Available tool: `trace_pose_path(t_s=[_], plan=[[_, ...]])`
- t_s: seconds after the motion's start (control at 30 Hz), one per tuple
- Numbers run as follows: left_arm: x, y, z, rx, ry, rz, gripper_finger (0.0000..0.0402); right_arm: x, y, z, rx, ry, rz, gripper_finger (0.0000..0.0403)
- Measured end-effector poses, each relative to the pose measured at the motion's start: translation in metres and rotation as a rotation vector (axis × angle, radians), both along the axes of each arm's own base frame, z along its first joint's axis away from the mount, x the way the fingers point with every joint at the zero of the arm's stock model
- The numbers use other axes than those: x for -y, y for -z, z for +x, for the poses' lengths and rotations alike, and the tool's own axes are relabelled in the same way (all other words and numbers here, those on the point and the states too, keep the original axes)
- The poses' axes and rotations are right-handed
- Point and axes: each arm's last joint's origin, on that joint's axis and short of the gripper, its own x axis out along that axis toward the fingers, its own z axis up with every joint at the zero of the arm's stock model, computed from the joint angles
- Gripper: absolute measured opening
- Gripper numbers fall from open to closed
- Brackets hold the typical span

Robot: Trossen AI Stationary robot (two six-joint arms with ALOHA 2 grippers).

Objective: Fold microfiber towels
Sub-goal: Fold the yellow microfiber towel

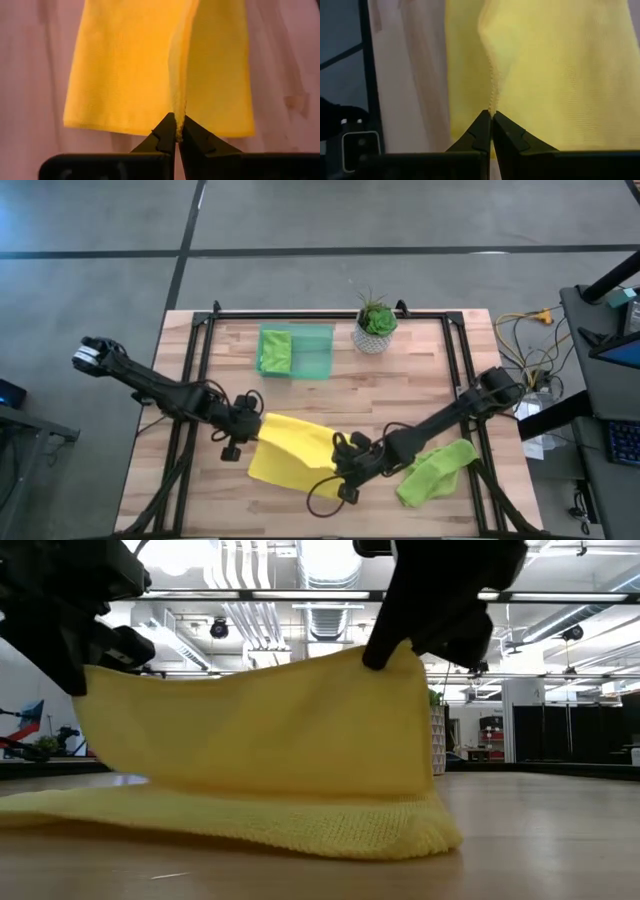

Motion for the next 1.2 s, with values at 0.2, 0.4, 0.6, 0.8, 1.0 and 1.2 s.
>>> trace_pose_path(t_s=[0.2,0.4,0.6,0.8,1.0,1.2], plan=[[0.012,0.010,0.008,-0.025,0.028,-0.014,0.0000,-0.010,0.001,-0.006,-0.013,-0.007,0.023,0.0009],[0.025,0.027,0.014,-0.109,0.093,-0.038,0.0000,-0.017,0.001,-0.010,-0.018,0.005,0.052,0.0009],[0.035,0.040,0.018,-0.155,0.131,-0.054,0.0000,-0.021,0.000,-0.011,-0.012,0.019,0.077,0.0009],[0.038,0.041,0.017,-0.167,0.131,-0.062,0.0000,-0.027,-0.002,-0.011,0.022,0.007,0.099,0.0009],[0.039,0.037,0.015,-0.159,0.124,-0.082,0.0000,-0.028,-0.002,-0.011,0.024,0.002,0.104,0.0009],[0.040,0.038,0.015,-0.175,0.143,-0.111,0.0000,-0.028,-0.002,-0.011,0.025,-0.009,0.107,0.0009]])
